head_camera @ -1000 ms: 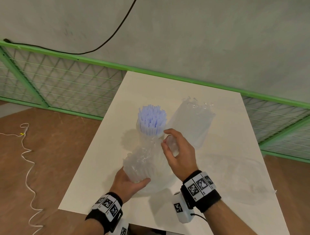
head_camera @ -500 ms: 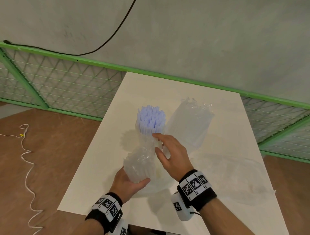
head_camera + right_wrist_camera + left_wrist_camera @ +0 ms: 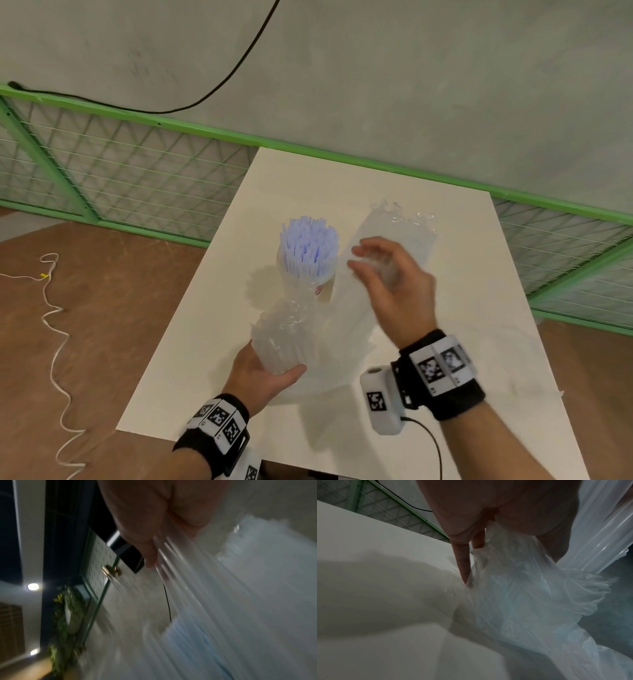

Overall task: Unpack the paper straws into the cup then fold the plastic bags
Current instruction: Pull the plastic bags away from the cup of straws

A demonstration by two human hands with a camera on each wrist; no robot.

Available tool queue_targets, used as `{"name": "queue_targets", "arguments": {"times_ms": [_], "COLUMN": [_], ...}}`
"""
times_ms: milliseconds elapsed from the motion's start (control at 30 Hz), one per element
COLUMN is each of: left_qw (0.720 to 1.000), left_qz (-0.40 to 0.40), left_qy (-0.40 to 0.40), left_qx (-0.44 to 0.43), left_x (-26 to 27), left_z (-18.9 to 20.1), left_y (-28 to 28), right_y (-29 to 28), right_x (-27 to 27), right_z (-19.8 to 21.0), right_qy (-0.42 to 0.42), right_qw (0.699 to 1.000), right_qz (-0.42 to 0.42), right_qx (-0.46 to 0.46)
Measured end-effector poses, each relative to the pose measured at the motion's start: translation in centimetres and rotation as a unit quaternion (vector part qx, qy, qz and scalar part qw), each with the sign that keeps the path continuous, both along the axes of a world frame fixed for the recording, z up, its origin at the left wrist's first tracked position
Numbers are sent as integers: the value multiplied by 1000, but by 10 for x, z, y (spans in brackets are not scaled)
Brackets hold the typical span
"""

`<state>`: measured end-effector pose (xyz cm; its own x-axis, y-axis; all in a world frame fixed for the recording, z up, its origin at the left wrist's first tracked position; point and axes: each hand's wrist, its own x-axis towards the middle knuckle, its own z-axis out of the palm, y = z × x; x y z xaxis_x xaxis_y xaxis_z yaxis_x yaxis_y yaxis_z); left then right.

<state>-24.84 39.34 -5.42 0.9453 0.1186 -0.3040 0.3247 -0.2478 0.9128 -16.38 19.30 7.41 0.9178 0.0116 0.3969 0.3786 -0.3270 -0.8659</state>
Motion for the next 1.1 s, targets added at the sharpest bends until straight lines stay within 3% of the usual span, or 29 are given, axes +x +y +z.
{"name": "queue_targets", "arguments": {"times_ms": [167,300,400,533,600,700,800,933,1000,1100], "left_qw": [1000,1000,1000,1000,1000,1000,1000,1000,1000,1000], "left_qz": [-6,-5,-3,-4,-4,-2,4,3,2,2], "left_qy": [6,11,12,9,10,12,13,14,16,18], "left_qx": [2,-1,-10,-9,-8,-9,-11,-16,-17,-18], "left_x": [0,1,0,0,1,1,0,0,1,0], "left_z": [1,1,2,4,4,5,4,3,2,1], "left_y": [0,0,0,0,-1,-1,-1,0,0,1], "right_y": [-32,-64,-78,-76,-73,-70,-72,-78,-81,-79], "right_x": [15,34,54,80,88,93,97,94,88,83], "right_z": [74,121,123,82,59,30,7,-14,-16,-7], "right_qy": [-93,-188,-177,-66,-38,-53,-82,-49,-16,6], "right_qw": [988,970,972,991,998,986,936,849,814,806], "right_qz": [-18,-27,-34,-17,-14,-48,4,75,85,72], "right_qx": [124,152,149,113,52,-152,-342,-520,-574,-588]}}
